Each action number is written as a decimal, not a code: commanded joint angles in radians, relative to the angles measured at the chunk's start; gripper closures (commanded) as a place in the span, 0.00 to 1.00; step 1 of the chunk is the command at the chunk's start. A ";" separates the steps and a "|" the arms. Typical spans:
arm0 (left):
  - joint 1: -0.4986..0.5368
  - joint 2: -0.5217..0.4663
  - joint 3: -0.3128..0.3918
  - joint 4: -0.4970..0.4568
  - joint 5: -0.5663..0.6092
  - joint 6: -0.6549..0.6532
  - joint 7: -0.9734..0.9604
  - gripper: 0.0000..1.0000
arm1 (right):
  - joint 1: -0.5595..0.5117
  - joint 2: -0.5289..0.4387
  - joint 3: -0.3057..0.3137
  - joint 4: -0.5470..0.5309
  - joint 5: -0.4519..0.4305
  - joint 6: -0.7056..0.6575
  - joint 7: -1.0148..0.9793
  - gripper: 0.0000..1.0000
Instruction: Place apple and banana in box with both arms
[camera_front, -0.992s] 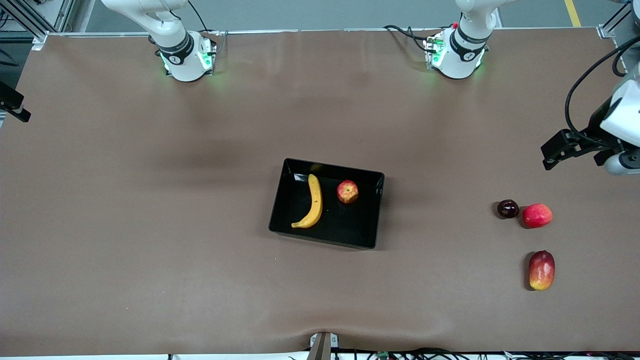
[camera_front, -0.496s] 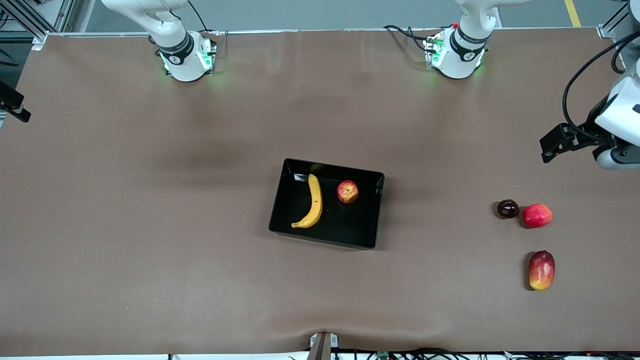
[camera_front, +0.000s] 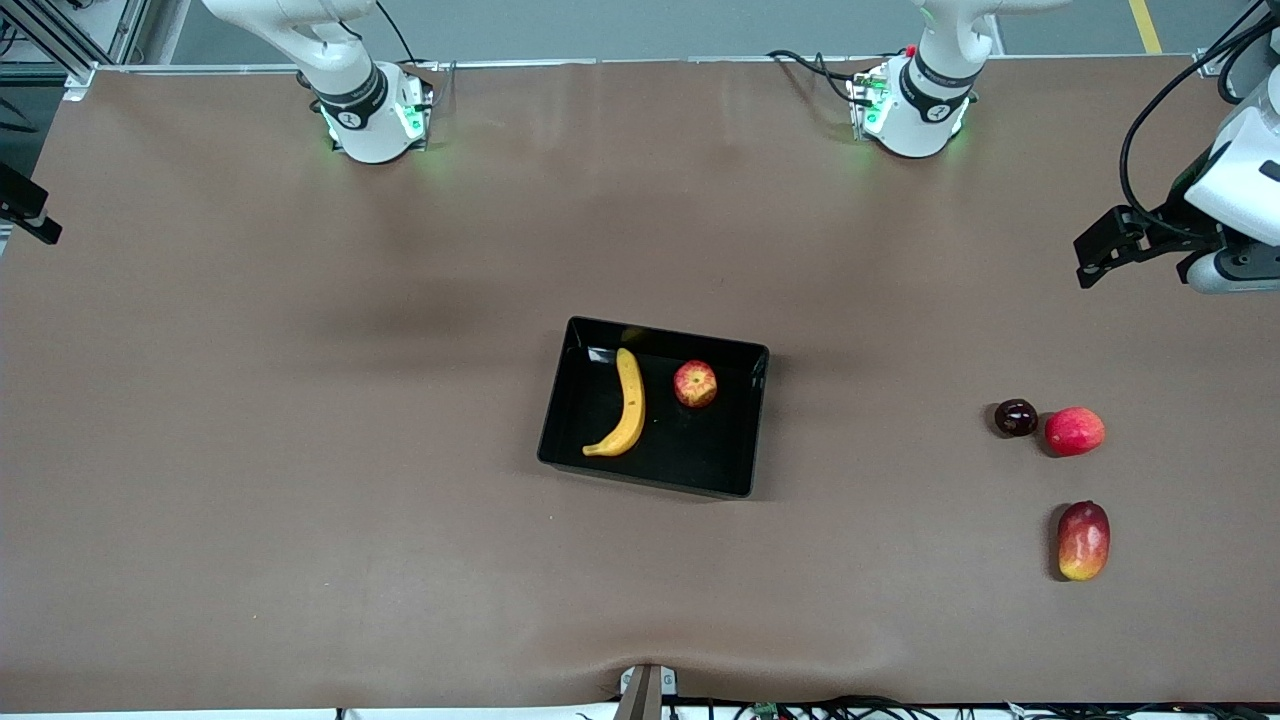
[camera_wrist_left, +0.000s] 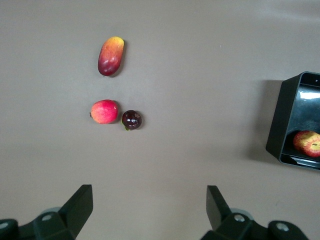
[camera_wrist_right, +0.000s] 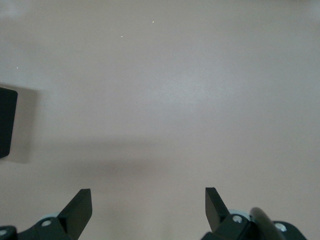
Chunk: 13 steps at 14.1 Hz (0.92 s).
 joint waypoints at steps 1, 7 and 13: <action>0.000 -0.015 0.007 -0.026 -0.022 0.019 0.006 0.00 | 0.002 0.004 -0.003 0.010 0.012 -0.009 0.002 0.00; -0.008 -0.014 0.004 -0.026 -0.062 0.009 -0.004 0.00 | 0.004 0.004 -0.001 0.010 0.013 -0.008 0.002 0.00; -0.009 -0.008 -0.017 -0.018 -0.062 0.009 -0.051 0.00 | 0.004 0.004 -0.001 0.010 0.013 -0.008 0.002 0.00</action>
